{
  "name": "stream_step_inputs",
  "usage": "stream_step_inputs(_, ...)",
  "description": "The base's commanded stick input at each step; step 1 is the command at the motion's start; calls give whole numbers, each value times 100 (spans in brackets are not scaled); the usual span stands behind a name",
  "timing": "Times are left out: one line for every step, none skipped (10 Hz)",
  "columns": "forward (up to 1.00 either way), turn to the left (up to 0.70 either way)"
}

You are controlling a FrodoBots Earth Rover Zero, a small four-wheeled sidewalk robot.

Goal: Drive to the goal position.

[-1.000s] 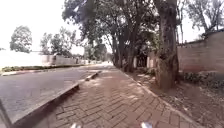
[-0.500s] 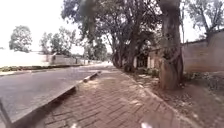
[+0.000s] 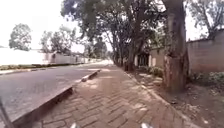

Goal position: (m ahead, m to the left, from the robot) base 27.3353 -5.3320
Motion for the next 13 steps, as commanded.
stream_step_inputs(50, 0)
stream_step_inputs(50, 0)
stream_step_inputs(50, 0)
stream_step_inputs(50, 0)
stream_step_inputs(50, -50)
stream_step_inputs(50, -50)
stream_step_inputs(50, -48)
stream_step_inputs(50, -23)
stream_step_inputs(50, 0)
stream_step_inputs(50, 0)
stream_step_inputs(50, 0)
stream_step_inputs(50, 0)
stream_step_inputs(50, 0)
